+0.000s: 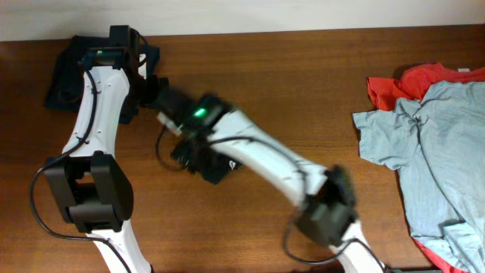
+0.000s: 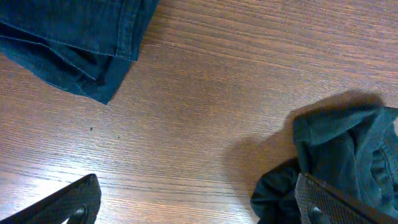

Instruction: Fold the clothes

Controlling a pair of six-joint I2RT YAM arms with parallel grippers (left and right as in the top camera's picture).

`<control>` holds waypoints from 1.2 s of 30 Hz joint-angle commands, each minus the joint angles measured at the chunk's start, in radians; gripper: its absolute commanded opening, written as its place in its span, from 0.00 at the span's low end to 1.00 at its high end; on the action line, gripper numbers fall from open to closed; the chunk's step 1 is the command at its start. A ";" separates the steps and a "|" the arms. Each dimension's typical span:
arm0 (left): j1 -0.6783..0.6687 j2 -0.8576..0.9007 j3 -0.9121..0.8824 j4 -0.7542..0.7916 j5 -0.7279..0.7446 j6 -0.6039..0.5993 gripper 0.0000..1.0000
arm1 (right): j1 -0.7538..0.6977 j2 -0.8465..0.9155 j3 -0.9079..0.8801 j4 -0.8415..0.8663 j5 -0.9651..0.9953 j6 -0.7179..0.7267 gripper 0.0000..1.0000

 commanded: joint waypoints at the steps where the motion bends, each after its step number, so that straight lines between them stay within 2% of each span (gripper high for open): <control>1: -0.001 -0.025 0.013 -0.001 -0.007 0.016 1.00 | -0.132 -0.137 0.034 -0.039 0.063 0.072 0.99; 7: -0.001 -0.025 0.013 0.160 -0.012 0.016 0.99 | -0.428 -0.201 0.034 -0.169 0.089 0.153 0.99; 13: -0.001 -0.025 0.013 0.187 0.025 0.016 0.99 | -0.720 -0.192 0.022 -0.278 0.085 0.154 0.99; 15: -0.001 -0.031 0.013 0.158 0.098 0.015 0.99 | -0.801 -0.192 0.014 -0.287 0.042 0.154 0.99; 17: -0.001 -0.032 0.013 0.111 0.186 0.015 0.89 | -0.867 -0.192 0.006 -0.287 0.004 0.154 0.99; 18: -0.001 -0.032 0.013 0.085 0.217 0.014 0.77 | -0.897 -0.192 0.006 -0.287 -0.006 0.154 0.99; 19: -0.001 -0.032 0.013 0.053 0.246 0.011 0.71 | -0.928 -0.192 0.006 -0.286 -0.013 0.154 0.98; 21: -0.002 -0.036 0.013 -0.011 0.285 0.012 0.64 | -0.974 -0.192 0.006 -0.286 -0.013 0.154 0.99; 26: -0.028 -0.085 0.013 -0.121 0.293 0.012 0.64 | -1.064 -0.192 0.006 -0.286 -0.013 0.153 0.99; 30: -0.080 -0.132 0.010 -0.212 0.277 0.012 0.69 | -1.111 -0.192 0.006 -0.286 -0.013 0.153 0.99; 36: -0.191 -0.149 -0.065 -0.251 0.202 -0.092 0.75 | -1.135 -0.192 0.006 -0.283 -0.012 0.153 0.99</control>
